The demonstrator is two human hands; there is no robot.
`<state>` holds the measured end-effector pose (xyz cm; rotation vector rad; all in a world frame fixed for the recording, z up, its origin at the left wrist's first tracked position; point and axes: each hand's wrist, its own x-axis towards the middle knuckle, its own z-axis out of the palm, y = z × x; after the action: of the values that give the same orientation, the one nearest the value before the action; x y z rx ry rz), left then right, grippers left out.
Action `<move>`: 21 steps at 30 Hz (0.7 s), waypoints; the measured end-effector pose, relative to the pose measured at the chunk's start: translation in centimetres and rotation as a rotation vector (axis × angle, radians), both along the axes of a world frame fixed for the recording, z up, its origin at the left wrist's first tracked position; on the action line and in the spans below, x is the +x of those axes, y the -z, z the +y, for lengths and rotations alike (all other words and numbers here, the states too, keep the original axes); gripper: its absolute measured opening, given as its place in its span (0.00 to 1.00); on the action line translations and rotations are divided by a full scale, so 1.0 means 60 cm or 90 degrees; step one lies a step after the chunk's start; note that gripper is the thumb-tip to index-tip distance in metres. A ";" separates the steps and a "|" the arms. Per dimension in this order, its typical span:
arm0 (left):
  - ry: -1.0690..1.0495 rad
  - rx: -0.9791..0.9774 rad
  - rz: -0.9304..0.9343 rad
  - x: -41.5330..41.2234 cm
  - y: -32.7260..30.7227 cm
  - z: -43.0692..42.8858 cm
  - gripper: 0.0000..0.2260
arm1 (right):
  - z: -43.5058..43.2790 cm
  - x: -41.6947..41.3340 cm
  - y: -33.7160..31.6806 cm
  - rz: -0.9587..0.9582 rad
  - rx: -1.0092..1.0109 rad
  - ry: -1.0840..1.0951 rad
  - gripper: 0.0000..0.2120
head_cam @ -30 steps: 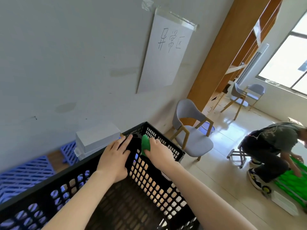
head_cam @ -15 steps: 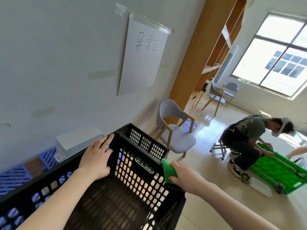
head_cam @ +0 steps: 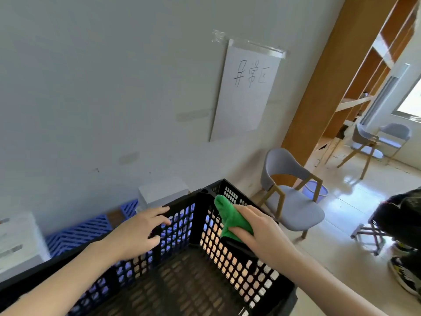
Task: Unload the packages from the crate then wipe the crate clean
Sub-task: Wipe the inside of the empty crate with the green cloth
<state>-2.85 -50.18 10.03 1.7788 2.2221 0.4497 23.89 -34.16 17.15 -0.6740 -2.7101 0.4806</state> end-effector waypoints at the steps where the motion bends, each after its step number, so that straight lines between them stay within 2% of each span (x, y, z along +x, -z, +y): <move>1: -0.018 0.006 0.009 -0.004 -0.002 -0.030 0.18 | -0.012 -0.025 0.003 0.004 -0.014 -0.046 0.21; 6: -0.169 0.030 0.052 -0.023 -0.009 -0.181 0.20 | -0.071 -0.150 0.048 -0.021 -0.076 -0.235 0.23; 11: -0.433 0.057 0.046 0.005 -0.013 -0.318 0.21 | -0.137 -0.244 0.096 -0.069 -0.194 -0.382 0.22; 16: -0.652 0.083 0.011 0.067 0.005 -0.383 0.24 | -0.205 -0.289 0.151 -0.092 -0.319 -0.477 0.20; 21: -0.708 0.107 -0.038 0.122 0.021 -0.377 0.24 | -0.267 -0.313 0.207 -0.064 -0.420 -0.503 0.23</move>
<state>4.44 -72.78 8.79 0.3776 2.9928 0.8709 5.08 -50.20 4.71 0.3129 -2.8064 1.5904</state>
